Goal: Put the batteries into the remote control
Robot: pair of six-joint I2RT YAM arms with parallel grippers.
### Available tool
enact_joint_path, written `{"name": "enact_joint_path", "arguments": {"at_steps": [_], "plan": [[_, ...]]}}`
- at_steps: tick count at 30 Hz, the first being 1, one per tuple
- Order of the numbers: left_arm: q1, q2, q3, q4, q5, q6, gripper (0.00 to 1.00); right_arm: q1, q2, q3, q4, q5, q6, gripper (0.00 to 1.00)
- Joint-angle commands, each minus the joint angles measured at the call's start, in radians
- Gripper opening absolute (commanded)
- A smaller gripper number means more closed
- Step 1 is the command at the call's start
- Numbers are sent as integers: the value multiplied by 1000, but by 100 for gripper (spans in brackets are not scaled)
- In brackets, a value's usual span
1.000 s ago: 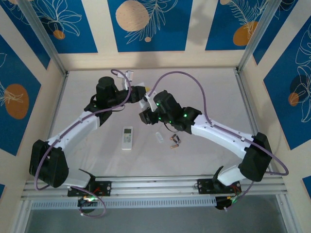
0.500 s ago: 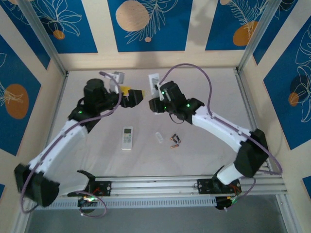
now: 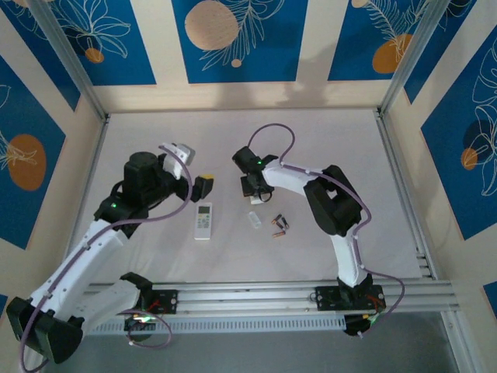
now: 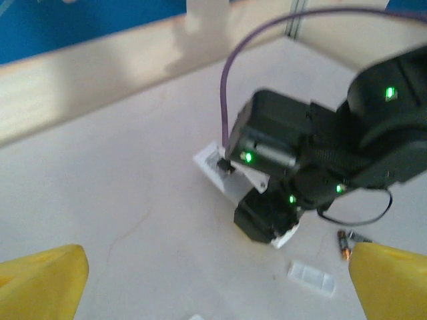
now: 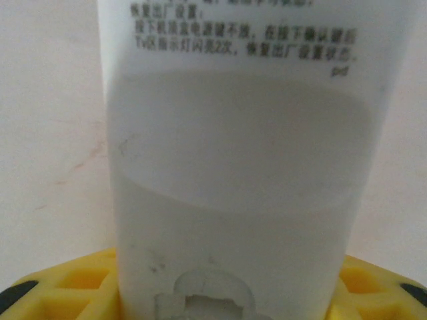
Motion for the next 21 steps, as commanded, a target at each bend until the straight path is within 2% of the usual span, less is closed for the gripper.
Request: {"name": "enact_joint_path", "arguments": {"at_steps": [1, 4, 6, 13, 21], "plan": [[11, -27, -30, 69, 4, 67, 100, 7, 20, 54, -39, 27, 47, 45], [11, -35, -61, 71, -11, 67, 100, 7, 27, 59, -52, 26, 60, 57], [11, -32, -69, 64, -8, 69, 100, 5, 25, 68, -68, 25, 70, 61], [11, -4, -64, 50, 4, 66, 100, 4, -23, 94, -106, 9, 69, 62], [11, 4, -77, 37, -32, 87, 100, 4, -254, 52, -167, -2, 86, 63]]}}
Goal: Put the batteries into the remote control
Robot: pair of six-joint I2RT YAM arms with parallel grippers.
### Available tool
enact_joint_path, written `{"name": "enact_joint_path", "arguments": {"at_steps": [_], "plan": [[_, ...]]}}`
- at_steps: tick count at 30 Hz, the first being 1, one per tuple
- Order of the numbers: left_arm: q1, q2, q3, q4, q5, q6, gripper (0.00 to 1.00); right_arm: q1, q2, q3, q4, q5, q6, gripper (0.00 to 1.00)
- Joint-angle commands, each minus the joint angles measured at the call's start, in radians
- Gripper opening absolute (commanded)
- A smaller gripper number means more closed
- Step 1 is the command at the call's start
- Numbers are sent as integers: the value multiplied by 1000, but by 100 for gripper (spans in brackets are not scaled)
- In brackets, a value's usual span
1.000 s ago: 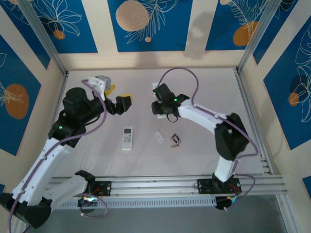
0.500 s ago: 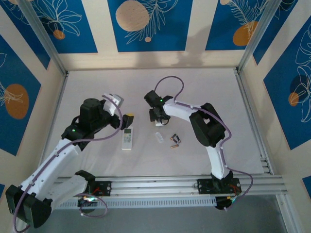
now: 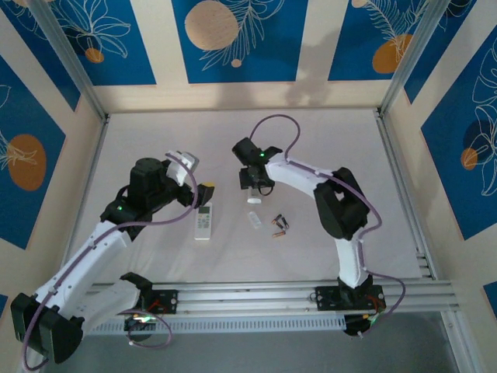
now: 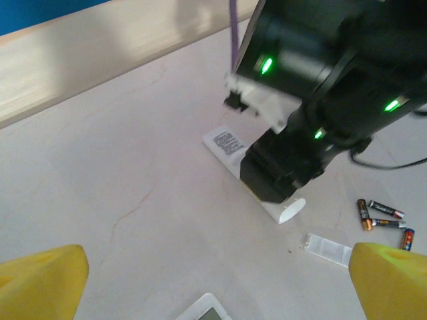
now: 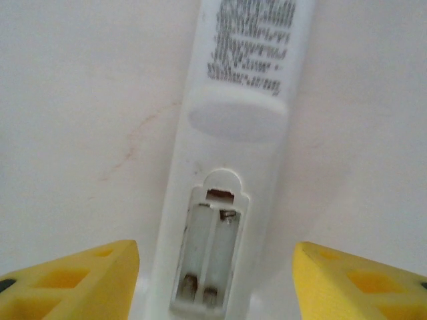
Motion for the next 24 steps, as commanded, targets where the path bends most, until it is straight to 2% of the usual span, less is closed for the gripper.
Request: {"name": "enact_joint_path", "arguments": {"at_steps": [1, 5, 11, 15, 19, 24], "plan": [[7, -1, -11, 2, -20, 29, 100, 4, -191, -39, -53, -9, 39, 63], [7, -5, -13, 9, 4, 32, 100, 4, -424, -233, -15, -47, 80, 66], [7, -3, -15, 32, 101, 27, 100, -38, -698, -566, 91, -120, 15, 64], [7, 13, -12, 35, 117, 19, 100, -101, -700, -642, 43, -192, -26, 54], [7, 30, -10, 33, 111, 19, 100, -103, -649, -645, 8, -228, -70, 48], [7, 40, -8, 29, 117, 20, 100, -105, -572, -639, -9, -182, -55, 44]]}}
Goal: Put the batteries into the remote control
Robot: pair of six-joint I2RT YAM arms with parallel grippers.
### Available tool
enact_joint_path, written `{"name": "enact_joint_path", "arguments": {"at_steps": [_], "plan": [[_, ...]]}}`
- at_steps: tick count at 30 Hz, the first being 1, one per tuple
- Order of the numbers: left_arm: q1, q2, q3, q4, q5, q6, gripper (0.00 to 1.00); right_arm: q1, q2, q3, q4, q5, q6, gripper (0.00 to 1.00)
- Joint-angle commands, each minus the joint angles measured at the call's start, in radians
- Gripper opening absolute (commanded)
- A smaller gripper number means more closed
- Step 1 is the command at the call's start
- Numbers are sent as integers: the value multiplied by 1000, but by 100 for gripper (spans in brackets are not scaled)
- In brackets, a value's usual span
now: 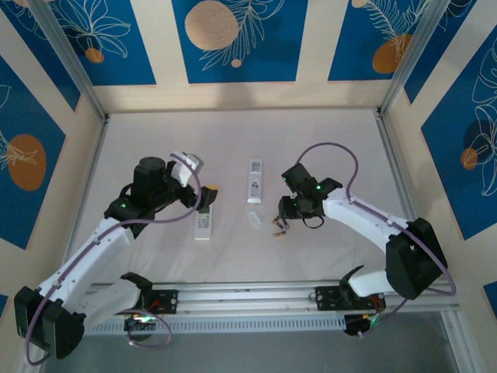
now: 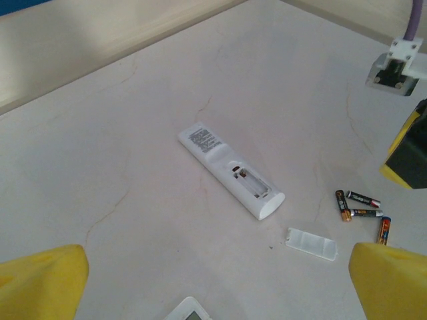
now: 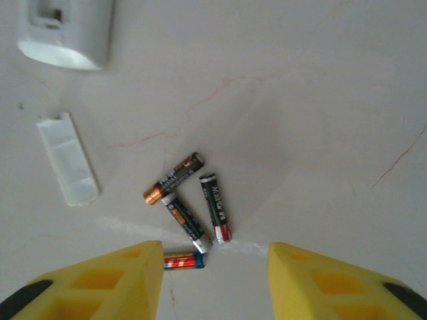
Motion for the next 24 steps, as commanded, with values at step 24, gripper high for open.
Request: {"name": "enact_joint_path", "arguments": {"at_steps": [24], "plan": [[6, 24, 4, 8, 34, -2, 100, 114, 110, 36, -26, 26, -14, 28]]}}
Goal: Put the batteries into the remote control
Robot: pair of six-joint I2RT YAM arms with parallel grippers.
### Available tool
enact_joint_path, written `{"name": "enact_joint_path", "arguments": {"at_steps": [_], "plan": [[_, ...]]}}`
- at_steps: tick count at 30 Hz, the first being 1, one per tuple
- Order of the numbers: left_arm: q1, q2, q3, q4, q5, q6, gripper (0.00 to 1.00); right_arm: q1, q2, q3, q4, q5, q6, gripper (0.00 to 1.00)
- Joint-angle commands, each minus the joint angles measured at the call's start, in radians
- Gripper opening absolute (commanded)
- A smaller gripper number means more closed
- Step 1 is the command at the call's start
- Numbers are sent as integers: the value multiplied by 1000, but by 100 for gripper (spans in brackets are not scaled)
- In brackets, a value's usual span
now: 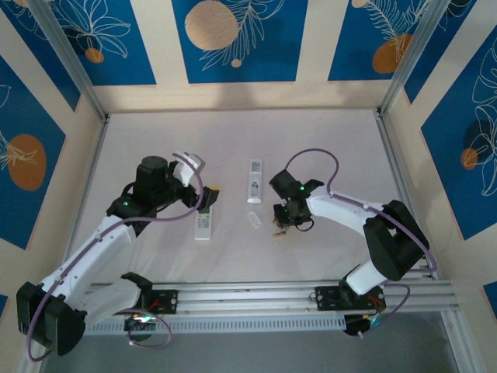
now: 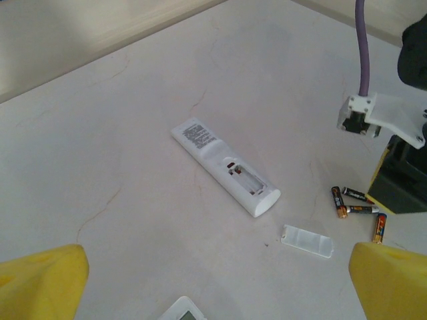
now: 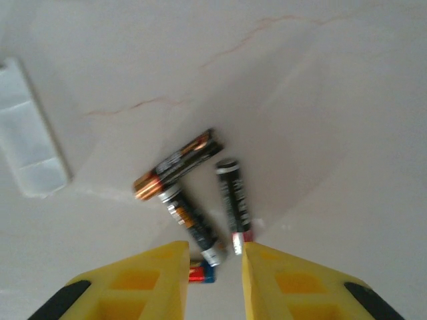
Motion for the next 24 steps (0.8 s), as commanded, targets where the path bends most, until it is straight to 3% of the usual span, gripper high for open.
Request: {"name": "enact_joint_path", "arguments": {"at_steps": [1, 12, 16, 20, 24], "plan": [[6, 2, 5, 2, 19, -2, 100, 28, -23, 30, -54, 19, -20, 28], [6, 7, 7, 2, 24, -6, 100, 120, 29, 97, -145, 49, -68, 32], [6, 9, 7, 0, 22, -6, 100, 151, 27, 123, -165, -31, -348, 36], [6, 12, 9, 0, 29, -10, 100, 189, 63, 173, -248, 30, -589, 38], [5, 12, 8, 1, 28, -11, 100, 166, 68, 186, -246, 40, -697, 44]]}}
